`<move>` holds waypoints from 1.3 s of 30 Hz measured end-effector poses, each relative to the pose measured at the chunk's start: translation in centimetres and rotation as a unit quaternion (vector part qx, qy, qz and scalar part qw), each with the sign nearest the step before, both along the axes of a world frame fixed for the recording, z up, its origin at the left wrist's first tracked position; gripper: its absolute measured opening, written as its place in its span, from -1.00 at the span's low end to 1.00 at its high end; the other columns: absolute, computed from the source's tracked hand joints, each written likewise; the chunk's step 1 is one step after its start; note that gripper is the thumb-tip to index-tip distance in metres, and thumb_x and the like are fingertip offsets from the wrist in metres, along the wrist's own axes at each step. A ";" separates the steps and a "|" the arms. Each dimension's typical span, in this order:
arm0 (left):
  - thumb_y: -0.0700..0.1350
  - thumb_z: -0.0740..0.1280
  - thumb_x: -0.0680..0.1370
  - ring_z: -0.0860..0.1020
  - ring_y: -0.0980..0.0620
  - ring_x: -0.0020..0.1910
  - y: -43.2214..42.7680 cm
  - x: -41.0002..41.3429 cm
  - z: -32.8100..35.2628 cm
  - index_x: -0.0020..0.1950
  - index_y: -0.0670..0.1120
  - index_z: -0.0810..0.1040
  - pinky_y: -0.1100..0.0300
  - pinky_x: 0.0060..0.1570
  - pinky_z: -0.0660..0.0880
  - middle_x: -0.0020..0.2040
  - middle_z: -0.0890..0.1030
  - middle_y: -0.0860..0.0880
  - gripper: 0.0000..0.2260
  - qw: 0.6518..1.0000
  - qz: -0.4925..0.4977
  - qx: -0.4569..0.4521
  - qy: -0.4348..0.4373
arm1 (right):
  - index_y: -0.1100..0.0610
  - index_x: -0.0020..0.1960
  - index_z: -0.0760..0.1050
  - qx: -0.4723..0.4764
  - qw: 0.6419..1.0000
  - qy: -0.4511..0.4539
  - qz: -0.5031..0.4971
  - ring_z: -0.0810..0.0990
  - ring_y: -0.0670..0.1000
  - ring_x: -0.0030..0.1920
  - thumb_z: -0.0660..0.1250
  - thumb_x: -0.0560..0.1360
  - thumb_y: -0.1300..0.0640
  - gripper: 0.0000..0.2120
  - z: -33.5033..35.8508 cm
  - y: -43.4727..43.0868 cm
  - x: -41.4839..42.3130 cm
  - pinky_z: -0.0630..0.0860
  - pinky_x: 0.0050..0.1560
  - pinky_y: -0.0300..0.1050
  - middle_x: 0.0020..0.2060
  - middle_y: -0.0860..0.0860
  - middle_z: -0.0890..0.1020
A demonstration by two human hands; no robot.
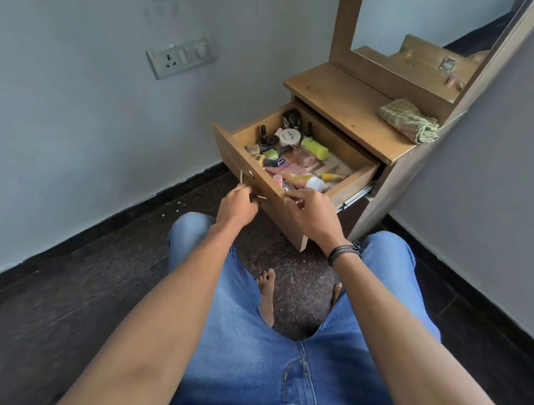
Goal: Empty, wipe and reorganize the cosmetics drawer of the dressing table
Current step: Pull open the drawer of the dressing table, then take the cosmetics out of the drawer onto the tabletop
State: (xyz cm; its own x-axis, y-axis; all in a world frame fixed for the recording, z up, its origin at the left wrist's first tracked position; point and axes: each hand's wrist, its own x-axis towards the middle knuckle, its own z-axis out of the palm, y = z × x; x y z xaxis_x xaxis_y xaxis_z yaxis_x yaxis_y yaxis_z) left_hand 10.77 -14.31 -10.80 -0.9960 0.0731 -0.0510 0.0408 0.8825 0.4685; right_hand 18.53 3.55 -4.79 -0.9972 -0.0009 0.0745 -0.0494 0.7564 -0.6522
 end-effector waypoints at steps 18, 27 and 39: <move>-0.13 0.24 0.65 0.56 -0.07 0.24 1.7 1.5 2.1 0.33 -0.11 0.56 0.05 0.17 0.46 0.30 0.59 -0.04 -0.72 0.968 0.120 0.189 0.110 | 0.02 0.26 0.66 -0.048 0.998 0.024 -0.043 0.65 0.06 0.01 0.32 0.63 0.05 -0.75 -1.4 -0.3 0.2 0.61 0.01 0.04 0.10 0.02 0.71; 0.01 0.23 0.67 0.44 0.01 0.31 2.5 1.2 1.8 0.39 -0.07 0.50 0.23 0.11 0.38 0.36 0.43 -0.02 -0.67 0.956 0.078 0.232 0.163 | 0.04 0.28 0.65 -0.069 0.996 -0.003 -0.050 0.65 0.01 0.00 0.35 0.63 0.02 -0.73 -1.6 0.1 -0.1 0.60 -0.02 -0.03 0.07 0.01 0.72; -0.10 0.34 0.60 0.34 -0.02 0.37 4.1 0.0 2.2 0.18 -0.10 0.65 0.33 0.15 0.34 0.35 0.43 -0.02 -0.80 0.965 0.021 0.174 0.196 | 0.03 0.10 0.72 -0.108 0.993 -0.037 0.004 0.69 -0.11 -0.18 0.43 0.58 0.07 -0.86 -1.4 3.6 -4.4 0.65 -0.13 -0.10 -0.09 -0.08 0.74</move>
State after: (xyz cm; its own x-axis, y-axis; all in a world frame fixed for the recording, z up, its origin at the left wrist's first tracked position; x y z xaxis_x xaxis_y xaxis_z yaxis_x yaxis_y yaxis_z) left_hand 10.81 -10.20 -8.64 -0.9363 -0.0232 0.3504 0.2426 0.6786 0.6933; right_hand 14.09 7.16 -6.23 -1.0000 -0.0001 0.0009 -0.0008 0.5983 -0.8012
